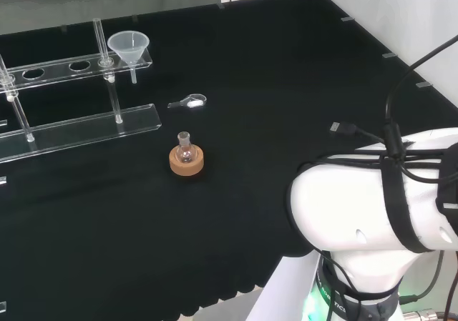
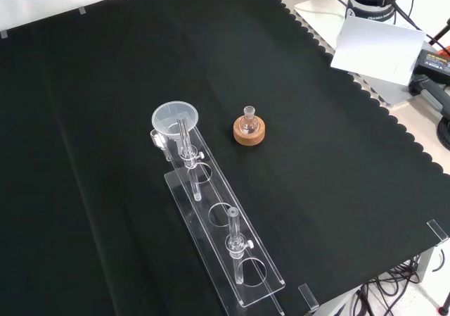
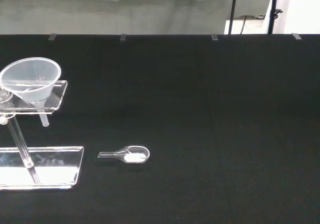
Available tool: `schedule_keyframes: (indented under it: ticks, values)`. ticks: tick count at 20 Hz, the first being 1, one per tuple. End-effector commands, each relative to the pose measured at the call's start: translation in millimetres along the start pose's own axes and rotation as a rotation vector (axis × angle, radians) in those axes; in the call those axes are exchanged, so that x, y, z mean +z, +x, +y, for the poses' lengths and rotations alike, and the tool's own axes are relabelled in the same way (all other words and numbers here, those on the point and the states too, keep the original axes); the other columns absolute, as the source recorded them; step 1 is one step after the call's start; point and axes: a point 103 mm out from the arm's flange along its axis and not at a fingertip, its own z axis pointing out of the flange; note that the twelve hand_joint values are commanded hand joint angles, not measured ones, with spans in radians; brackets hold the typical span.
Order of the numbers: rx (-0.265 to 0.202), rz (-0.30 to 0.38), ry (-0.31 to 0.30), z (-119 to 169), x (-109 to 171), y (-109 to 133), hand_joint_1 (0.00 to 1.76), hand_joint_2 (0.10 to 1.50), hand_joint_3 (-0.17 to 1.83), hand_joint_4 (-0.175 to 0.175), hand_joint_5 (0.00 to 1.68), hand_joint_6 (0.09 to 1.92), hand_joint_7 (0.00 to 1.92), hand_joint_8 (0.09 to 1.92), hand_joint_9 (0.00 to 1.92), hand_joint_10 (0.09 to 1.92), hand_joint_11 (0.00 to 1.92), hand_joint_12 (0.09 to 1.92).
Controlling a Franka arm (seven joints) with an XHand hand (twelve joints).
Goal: Pick up the funnel from the transparent funnel stand.
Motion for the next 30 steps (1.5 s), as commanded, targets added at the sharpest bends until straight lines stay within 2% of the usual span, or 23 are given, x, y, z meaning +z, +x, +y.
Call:
schedule_keyframes:
  ticks: [1, 5, 11, 20, 26, 30]
  values:
    - [0.000, -0.005, -0.009, 0, 0, 0, 0.00, 1.08, 0.61, 0.042, 0.07, 0.16, 0.00, 0.31, 0.09, 0.61, 0.07, 1.30]
    - [-0.004, -0.003, -0.011, -1, 1, 0, 0.00, 1.14, 0.48, 0.042, 0.11, 0.09, 0.00, 0.28, 0.08, 0.61, 0.04, 1.35]
    - [0.012, -0.004, -0.005, 4, 3, -1, 0.00, 1.15, 0.47, 0.041, 0.12, 0.09, 0.00, 0.28, 0.08, 0.61, 0.04, 1.35]
    - [0.039, 0.002, 0.009, 28, 19, 2, 0.00, 1.15, 0.46, 0.040, 0.13, 0.09, 0.00, 0.28, 0.09, 0.61, 0.03, 1.35]
    - [0.036, 0.003, 0.060, 65, 38, 8, 0.00, 1.14, 0.42, 0.039, 0.14, 0.09, 0.01, 0.29, 0.11, 0.62, 0.02, 1.36]
    - [0.006, -0.005, 0.103, 103, 55, 21, 0.04, 1.10, 0.39, 0.031, 0.14, 0.09, 0.03, 0.31, 0.18, 0.64, 0.02, 1.37]
